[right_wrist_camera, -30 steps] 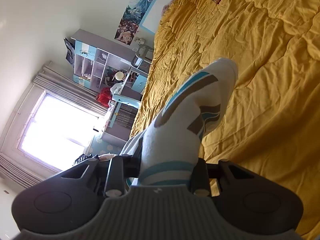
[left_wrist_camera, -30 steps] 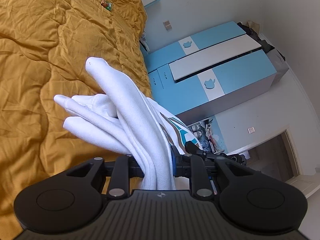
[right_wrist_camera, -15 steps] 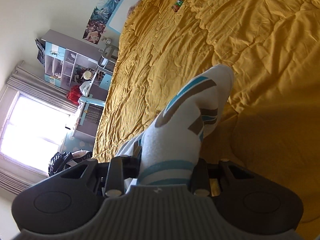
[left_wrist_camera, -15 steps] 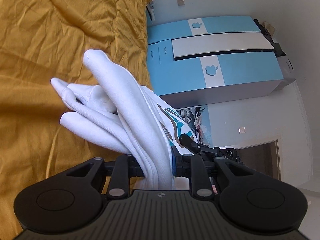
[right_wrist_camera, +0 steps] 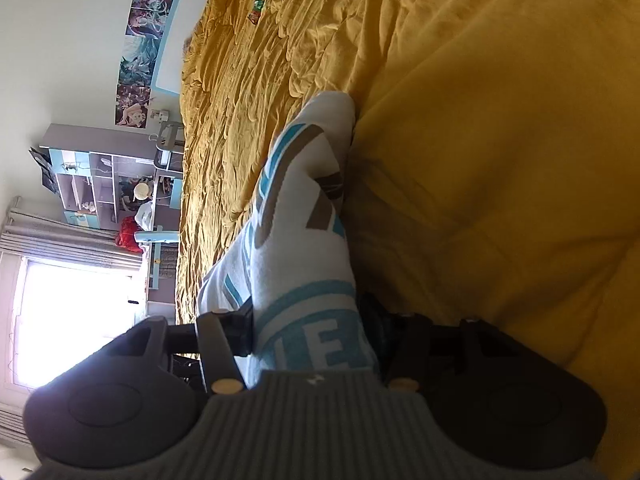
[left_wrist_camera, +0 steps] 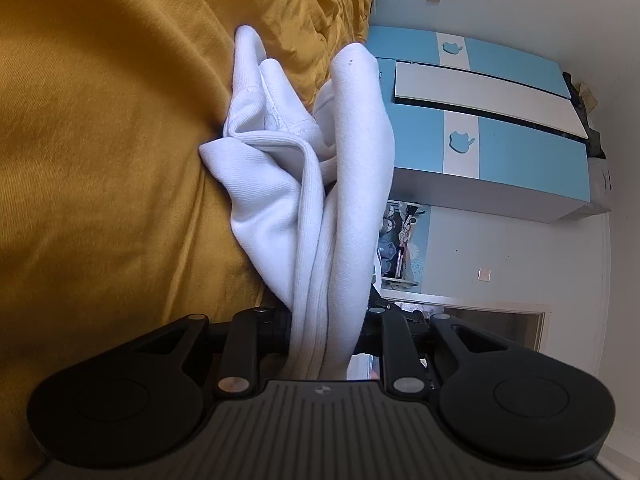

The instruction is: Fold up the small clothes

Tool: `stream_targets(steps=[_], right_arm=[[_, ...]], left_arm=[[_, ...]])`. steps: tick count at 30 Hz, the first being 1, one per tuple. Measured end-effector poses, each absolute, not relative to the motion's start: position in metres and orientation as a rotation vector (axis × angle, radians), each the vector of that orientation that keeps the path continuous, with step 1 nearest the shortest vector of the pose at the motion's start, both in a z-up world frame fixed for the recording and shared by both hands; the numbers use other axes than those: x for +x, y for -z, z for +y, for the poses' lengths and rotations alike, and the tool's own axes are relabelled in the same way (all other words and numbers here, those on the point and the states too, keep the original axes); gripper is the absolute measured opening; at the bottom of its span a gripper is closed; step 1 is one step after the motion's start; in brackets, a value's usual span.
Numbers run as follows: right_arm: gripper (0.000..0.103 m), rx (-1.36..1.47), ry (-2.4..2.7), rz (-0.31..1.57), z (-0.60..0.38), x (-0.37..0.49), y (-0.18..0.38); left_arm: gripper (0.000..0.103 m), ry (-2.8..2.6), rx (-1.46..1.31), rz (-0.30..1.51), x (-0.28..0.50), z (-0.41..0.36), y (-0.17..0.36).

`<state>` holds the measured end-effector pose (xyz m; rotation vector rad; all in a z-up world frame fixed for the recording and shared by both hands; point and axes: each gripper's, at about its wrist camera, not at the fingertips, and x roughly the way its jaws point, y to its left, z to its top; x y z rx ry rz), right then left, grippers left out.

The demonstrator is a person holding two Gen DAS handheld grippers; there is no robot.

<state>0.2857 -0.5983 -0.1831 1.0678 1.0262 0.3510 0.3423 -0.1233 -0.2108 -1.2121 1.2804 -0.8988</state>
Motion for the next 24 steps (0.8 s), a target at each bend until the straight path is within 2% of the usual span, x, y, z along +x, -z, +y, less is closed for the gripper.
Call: stream_targets(steps=[2,5,8,10,15,16,17,18,19,21,24], right_arm=[[0.054,1.026,-0.330,1.021,-0.601,0.279,0.172],[0.064,1.019,-0.297,1.000,-0.608,0.281,0.167],[0.066,1.105,-0.294,1.022,-0.613,0.303,0.175],[0.066,1.104,-0.300,1.025,-0.614,0.321,0.178],[0.066,1.115,-0.312,1.004,-0.609,0.365,0.181],[0.061,1.099,-0.313,0.999,-0.607,0.369,0.181],[0.045,1.073,-0.308,0.994,-0.603,0.373,0.180],[0.033,1.038,-0.293,0.988,-0.601,0.375,0.178],[0.028,1.020,-0.293,0.970,-0.600,0.374,0.177],[0.019,0.972,-0.340,0.888,-0.598,0.368,0.170],[0.018,0.850,-0.466,0.628,-0.595,0.346,0.152]], left_arm=[[0.027,0.907,-1.164,1.263,0.347,-0.118,0.205],[0.038,0.880,-1.204,1.279,0.360,-0.108,0.208],[0.040,0.860,-1.281,1.277,0.375,-0.100,0.214],[0.046,0.868,-1.275,1.301,0.387,-0.105,0.218],[0.052,0.883,-1.283,1.327,0.403,-0.121,0.226],[0.052,0.887,-1.267,1.306,0.403,-0.121,0.225],[0.051,0.883,-1.240,1.269,0.401,-0.121,0.222],[0.045,0.889,-1.192,1.211,0.397,-0.122,0.214],[0.032,0.904,-1.109,1.161,0.391,-0.122,0.204],[0.027,0.932,-0.944,1.057,0.380,-0.124,0.180],[0.026,0.961,-0.800,0.911,0.363,-0.123,0.155]])
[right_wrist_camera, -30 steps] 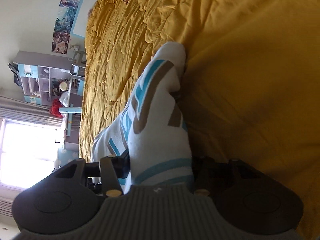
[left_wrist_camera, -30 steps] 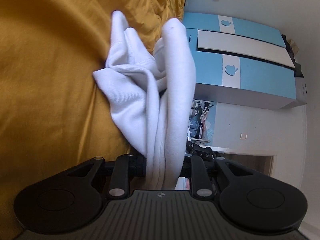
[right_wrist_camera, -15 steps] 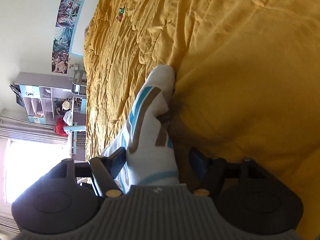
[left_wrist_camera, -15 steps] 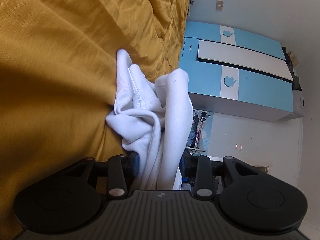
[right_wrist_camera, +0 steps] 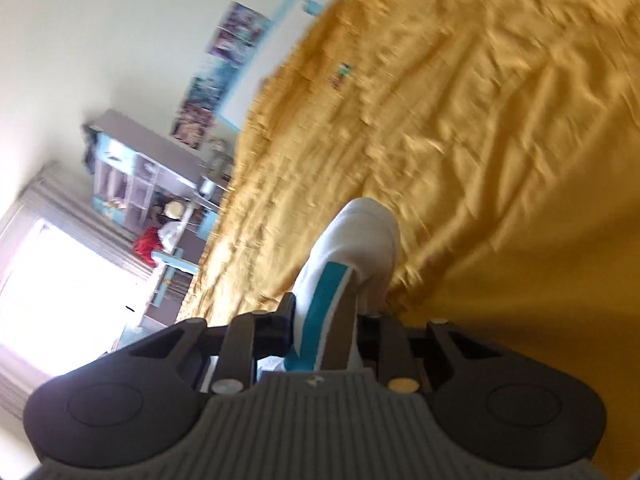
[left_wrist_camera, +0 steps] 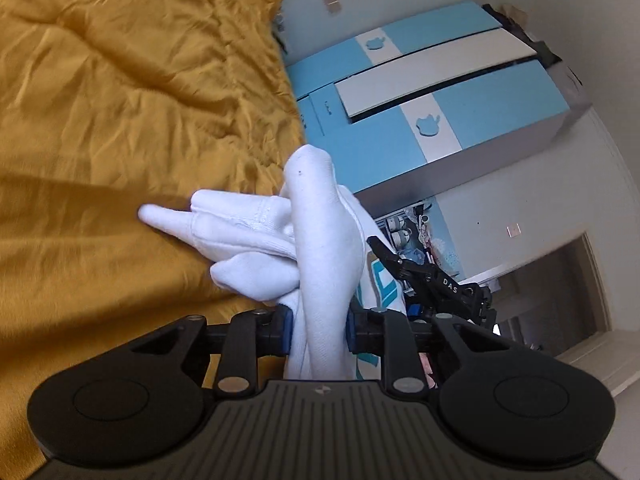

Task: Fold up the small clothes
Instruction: 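Lower the folded sweatshirt onto the bed and open both grippers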

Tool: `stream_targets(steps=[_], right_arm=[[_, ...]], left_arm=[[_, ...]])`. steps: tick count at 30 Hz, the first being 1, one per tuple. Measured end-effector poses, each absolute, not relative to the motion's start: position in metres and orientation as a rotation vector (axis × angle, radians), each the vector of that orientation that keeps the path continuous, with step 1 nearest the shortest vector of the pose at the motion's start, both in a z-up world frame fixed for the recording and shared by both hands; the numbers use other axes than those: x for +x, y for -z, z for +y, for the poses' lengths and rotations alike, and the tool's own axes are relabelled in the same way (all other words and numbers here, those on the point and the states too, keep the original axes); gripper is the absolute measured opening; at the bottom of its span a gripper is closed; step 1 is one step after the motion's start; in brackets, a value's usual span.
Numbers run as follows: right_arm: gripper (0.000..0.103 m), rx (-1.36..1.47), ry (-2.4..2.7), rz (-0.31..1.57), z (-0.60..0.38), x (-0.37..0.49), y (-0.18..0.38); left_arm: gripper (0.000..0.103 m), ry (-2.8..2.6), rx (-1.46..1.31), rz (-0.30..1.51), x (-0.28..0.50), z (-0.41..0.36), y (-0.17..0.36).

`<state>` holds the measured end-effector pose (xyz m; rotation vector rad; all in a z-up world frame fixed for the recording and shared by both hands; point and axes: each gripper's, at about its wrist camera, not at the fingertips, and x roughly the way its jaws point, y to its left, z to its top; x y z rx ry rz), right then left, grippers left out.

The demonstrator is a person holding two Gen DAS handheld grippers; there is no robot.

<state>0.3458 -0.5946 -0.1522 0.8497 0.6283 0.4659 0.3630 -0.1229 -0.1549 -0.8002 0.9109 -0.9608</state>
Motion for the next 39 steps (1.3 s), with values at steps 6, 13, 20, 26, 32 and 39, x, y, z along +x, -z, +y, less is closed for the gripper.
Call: stream_targets(steps=[6,13,20,26,32,39], right_arm=[[0.018,0.803,-0.230,0.790,-0.595,0.361,0.167],[0.036,0.855,-0.099,0.838,-0.605,0.354,0.175],[0.044,0.832,0.020,0.764,-0.614,0.313,0.147],[0.059,0.674,0.106,0.664,-0.600,0.250,0.081],[0.069,0.471,0.202,0.568,-0.532,0.166,0.011],[0.080,0.376,0.222,0.627,-0.423,0.081,-0.003]], left_arm=[[0.032,0.724,-0.843,1.140,0.370,-0.124,0.192],[0.040,0.716,-0.898,1.169,0.374,-0.102,0.188],[0.059,0.635,-0.752,1.046,0.361,-0.072,0.151],[0.059,0.583,-0.562,0.963,0.330,-0.048,0.102],[0.060,0.467,-0.265,0.826,0.271,-0.050,0.046],[0.080,0.590,-0.149,0.703,0.199,-0.082,0.008]])
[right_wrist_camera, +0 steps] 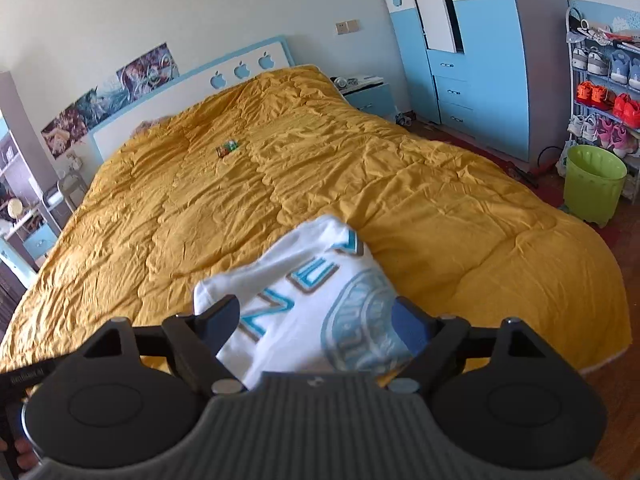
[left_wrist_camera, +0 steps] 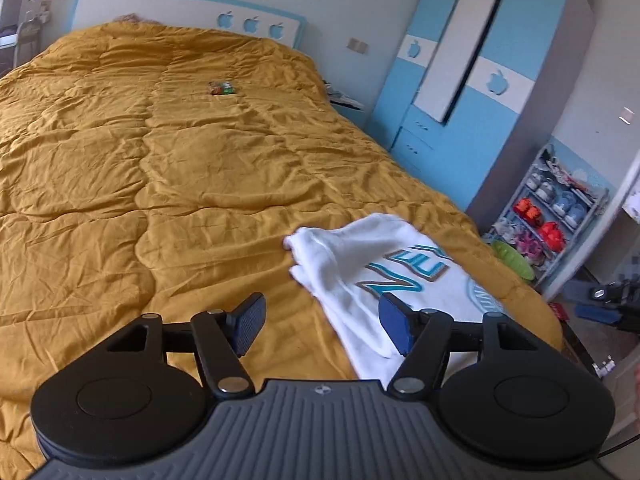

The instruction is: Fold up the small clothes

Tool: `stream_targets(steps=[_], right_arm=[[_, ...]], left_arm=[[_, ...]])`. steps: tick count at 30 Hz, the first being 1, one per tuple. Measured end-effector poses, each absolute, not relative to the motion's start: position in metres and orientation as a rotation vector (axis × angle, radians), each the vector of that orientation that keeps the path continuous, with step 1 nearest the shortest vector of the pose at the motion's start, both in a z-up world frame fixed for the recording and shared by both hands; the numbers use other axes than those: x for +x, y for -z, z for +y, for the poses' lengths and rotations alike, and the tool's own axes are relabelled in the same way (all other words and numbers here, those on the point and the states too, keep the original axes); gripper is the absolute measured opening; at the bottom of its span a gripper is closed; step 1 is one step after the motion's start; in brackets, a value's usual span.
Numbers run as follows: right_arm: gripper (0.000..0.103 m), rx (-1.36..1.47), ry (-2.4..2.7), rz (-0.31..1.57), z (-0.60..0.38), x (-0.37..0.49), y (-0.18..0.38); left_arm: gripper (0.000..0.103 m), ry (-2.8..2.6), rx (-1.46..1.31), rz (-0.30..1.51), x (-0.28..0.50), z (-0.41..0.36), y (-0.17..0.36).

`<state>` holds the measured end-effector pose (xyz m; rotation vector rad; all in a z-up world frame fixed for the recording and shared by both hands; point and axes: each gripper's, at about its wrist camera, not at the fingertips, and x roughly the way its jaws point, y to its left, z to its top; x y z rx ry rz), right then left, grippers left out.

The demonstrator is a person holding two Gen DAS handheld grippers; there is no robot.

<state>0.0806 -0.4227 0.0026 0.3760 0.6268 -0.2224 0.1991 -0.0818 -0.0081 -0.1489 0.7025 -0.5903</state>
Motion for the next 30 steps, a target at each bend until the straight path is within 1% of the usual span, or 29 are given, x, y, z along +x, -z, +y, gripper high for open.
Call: stream_targets(steps=[1,2,5,8,12,14,15,16,22,30], right_arm=[[0.080,0.354,0.219,0.652,-0.408,0.075,0.003],[0.080,0.323,0.212,0.679,-0.392,0.070,0.010],[0.080,0.251,0.208,0.734,-0.354,0.056,0.031],[0.080,0.192,0.224,0.815,-0.331,0.047,0.052],[0.080,0.214,0.234,0.849,-0.321,0.035,0.062],[0.080,0.223,0.239,0.861,-0.319,0.034,0.063],[0.080,0.220,0.238,0.861,-0.316,0.032,0.064],[0.080,0.216,0.234,0.861,-0.316,0.032,0.064],[0.080,0.190,0.222,0.837,-0.309,0.034,0.060],[0.080,0.143,0.222,0.821,-0.305,0.038,0.055]], left_arm=[[0.085,0.626,-0.140,0.699,0.189,-0.088,0.006],[0.087,0.650,-0.131,0.706,0.181,-0.095,0.004],[0.087,0.705,-0.090,0.736,0.158,-0.113,0.004],[0.086,0.688,-0.071,0.716,0.139,-0.124,0.011],[0.081,0.610,-0.008,0.743,0.126,-0.137,0.023],[0.077,0.575,-0.035,0.797,0.127,-0.138,0.031],[0.073,0.557,-0.045,0.818,0.127,-0.139,0.034],[0.072,0.544,-0.045,0.828,0.126,-0.139,0.037],[0.071,0.519,0.005,0.836,0.118,-0.145,0.041],[0.069,0.493,-0.008,0.835,0.116,-0.143,0.039]])
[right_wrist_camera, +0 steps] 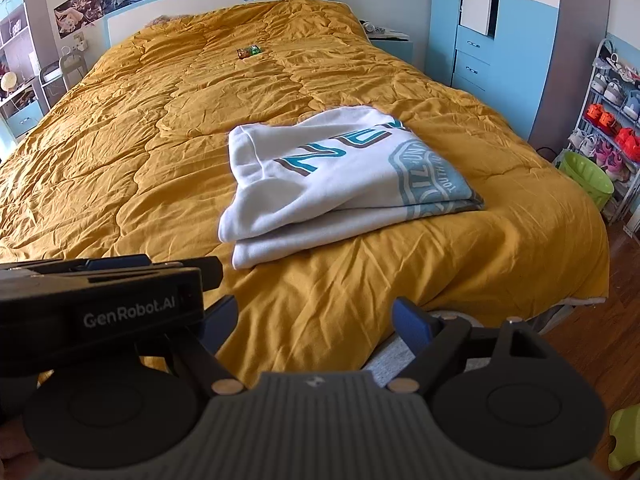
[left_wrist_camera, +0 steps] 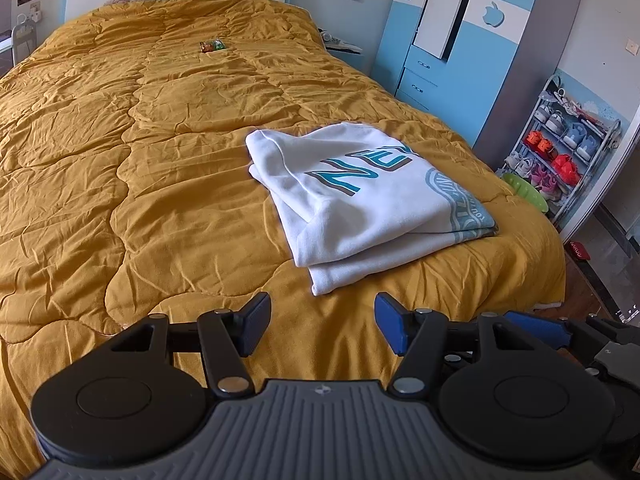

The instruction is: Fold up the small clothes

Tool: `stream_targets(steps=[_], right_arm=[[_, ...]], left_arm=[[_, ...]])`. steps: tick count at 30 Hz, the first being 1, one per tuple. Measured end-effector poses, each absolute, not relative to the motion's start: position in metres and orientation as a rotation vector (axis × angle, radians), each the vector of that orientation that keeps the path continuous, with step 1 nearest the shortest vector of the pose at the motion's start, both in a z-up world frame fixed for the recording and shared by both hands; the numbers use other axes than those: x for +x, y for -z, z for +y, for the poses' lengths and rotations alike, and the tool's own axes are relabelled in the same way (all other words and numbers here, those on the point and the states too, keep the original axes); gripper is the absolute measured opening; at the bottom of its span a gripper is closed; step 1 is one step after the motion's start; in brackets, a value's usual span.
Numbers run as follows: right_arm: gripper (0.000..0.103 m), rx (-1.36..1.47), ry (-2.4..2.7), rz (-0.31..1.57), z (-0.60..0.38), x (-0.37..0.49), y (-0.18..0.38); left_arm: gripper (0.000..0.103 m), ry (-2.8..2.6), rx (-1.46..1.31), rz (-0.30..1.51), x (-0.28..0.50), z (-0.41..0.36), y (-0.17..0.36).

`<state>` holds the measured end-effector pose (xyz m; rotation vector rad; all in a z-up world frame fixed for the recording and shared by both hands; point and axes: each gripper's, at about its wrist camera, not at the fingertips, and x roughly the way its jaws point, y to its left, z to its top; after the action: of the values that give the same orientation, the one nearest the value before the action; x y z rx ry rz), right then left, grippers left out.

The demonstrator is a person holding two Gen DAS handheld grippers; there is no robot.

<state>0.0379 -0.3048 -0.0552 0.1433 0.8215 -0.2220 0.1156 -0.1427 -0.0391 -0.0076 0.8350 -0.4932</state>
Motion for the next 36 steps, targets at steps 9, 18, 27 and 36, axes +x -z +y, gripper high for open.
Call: stream_targets(steps=[9,18,27,36], right_arm=[[0.080,0.128,0.208,0.832,-0.301,0.041,0.061],[0.080,0.140,0.192,0.857,-0.299,0.043,0.068],[0.080,0.131,0.194,0.865,-0.300,0.044,0.072],[0.080,0.124,0.193,0.871,-0.299,0.047,0.076]], left_arm=[[0.064,0.467,0.007,0.870,0.116,-0.144,0.044],[0.064,0.450,0.015,0.882,0.114,-0.144,0.049],[0.064,0.449,0.013,0.890,0.114,-0.144,0.053],[0.064,0.436,0.010,0.895,0.117,-0.143,0.056]])
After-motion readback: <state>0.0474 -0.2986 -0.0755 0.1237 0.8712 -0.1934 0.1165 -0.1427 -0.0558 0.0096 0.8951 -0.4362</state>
